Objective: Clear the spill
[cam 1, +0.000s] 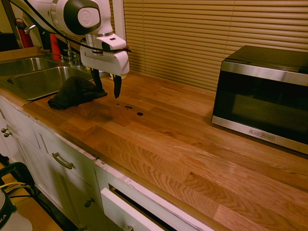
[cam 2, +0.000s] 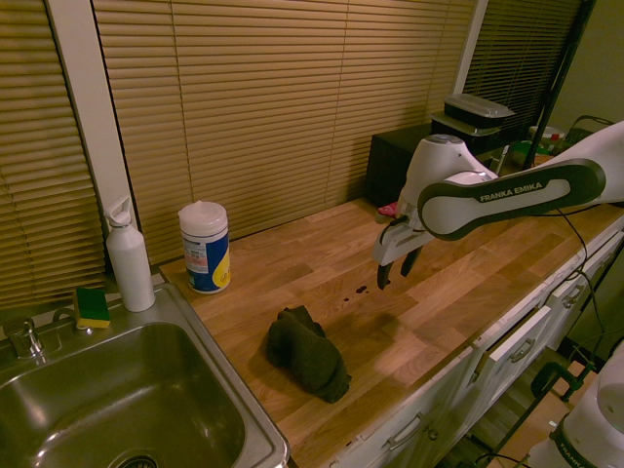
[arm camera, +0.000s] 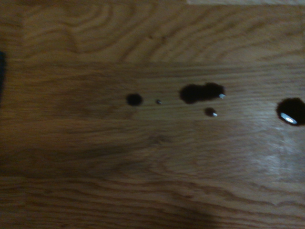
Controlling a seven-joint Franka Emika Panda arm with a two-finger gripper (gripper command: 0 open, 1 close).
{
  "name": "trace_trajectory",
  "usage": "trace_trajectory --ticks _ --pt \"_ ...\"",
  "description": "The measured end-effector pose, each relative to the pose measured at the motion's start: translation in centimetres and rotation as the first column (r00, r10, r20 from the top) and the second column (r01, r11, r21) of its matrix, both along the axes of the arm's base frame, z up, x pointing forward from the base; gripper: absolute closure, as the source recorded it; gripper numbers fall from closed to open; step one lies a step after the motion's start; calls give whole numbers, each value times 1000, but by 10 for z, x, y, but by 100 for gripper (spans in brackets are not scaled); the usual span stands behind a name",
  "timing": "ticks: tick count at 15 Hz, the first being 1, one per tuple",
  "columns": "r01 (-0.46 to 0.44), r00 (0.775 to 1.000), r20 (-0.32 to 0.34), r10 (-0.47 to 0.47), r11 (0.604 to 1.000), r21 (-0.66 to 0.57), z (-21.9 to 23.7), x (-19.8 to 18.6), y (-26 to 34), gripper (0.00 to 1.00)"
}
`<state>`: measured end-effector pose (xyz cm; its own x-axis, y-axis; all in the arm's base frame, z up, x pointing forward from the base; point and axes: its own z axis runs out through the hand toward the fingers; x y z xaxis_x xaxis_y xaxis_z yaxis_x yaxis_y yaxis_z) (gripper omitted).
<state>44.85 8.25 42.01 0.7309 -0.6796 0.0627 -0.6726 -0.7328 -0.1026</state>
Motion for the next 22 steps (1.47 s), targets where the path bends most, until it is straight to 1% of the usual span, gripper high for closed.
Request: trace_trajectory --ticks 6,10,16,19,22 --pt "-96 995 35 95 995 30 8 9 85 0" --pt "-144 989 33 142 989 42 4 12 125 0" --pt "-202 978 56 199 978 49 4 1 182 0" --pt "-229 972 66 226 973 43 -10 -1 209 0" --pt "-241 969 57 239 970 37 -32 0 222 0"
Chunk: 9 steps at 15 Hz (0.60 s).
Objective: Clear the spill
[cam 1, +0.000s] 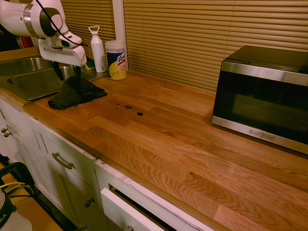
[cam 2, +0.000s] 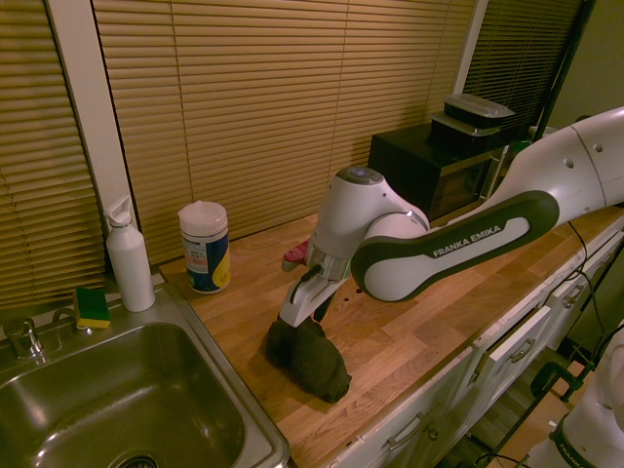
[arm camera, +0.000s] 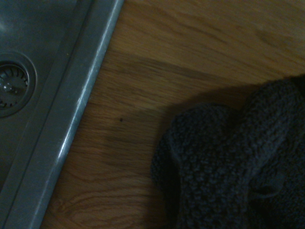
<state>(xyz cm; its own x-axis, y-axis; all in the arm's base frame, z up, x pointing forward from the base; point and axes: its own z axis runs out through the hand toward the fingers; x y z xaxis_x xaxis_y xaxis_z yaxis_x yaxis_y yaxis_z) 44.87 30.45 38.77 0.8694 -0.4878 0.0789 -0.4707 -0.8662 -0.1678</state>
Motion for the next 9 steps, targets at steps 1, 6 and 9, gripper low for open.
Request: trace_trajectory --ticks 1,6,9 --pt "2 1000 -5 -2 1000 -6 -6 1 2 100" --pt "26 999 -18 -27 999 -40 -37 14 6 100" --pt "30 999 -21 -31 998 -50 -46 25 4 100"
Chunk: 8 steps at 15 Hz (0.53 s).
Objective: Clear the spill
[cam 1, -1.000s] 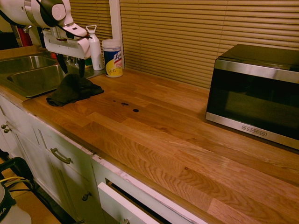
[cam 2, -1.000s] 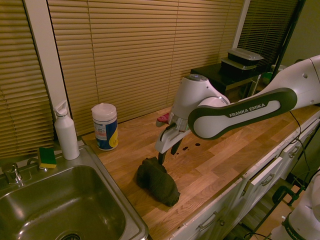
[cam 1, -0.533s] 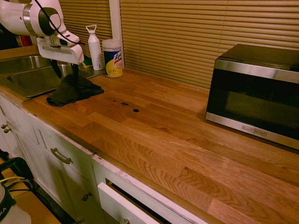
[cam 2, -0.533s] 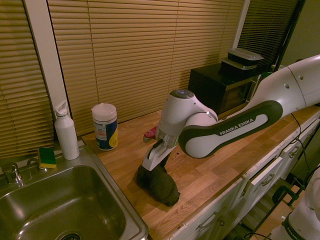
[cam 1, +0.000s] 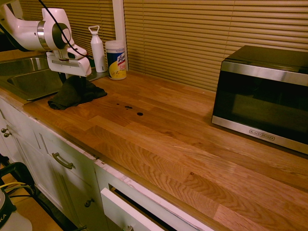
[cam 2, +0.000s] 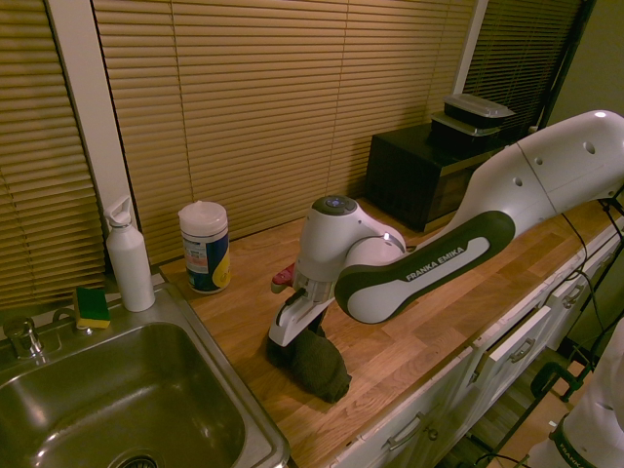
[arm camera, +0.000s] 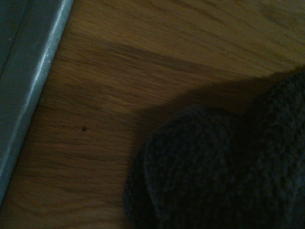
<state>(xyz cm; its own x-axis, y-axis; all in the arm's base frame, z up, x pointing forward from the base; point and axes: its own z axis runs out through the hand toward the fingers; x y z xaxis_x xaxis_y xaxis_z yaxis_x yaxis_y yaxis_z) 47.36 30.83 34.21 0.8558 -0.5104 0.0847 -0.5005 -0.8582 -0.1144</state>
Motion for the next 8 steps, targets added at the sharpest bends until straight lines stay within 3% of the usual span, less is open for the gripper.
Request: trace_trajectory --ticks 8 --pt "-10 1000 6 10 1000 -29 -3 13 -8 100"
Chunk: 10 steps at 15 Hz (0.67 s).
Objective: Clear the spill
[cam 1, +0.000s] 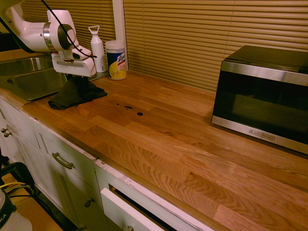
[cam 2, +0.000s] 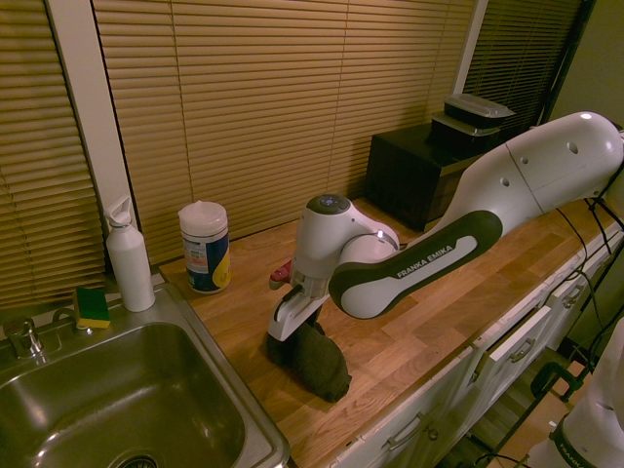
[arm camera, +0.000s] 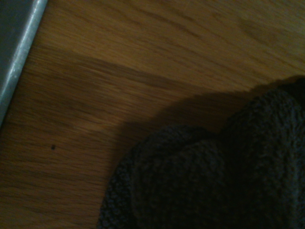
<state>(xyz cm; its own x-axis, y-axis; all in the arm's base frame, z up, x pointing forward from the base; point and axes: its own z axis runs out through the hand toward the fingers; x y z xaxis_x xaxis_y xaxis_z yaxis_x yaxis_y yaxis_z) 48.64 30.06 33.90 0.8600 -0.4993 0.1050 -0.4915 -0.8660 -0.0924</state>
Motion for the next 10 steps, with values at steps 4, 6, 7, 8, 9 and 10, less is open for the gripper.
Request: trace_trajectory --ticks 4,6,7,8,9,10 --pt "-31 1000 2 31 999 -10 0 4 -6 100" --pt "-43 999 5 43 999 -11 0 7 -10 100" --pt "-51 999 3 51 999 -10 1 8 -13 100" --pt "-57 998 2 57 998 -8 2 10 -16 100" --pt "-58 998 -2 58 998 -3 2 13 -22 100" --pt "-56 998 -5 56 998 2 2 16 -28 100"
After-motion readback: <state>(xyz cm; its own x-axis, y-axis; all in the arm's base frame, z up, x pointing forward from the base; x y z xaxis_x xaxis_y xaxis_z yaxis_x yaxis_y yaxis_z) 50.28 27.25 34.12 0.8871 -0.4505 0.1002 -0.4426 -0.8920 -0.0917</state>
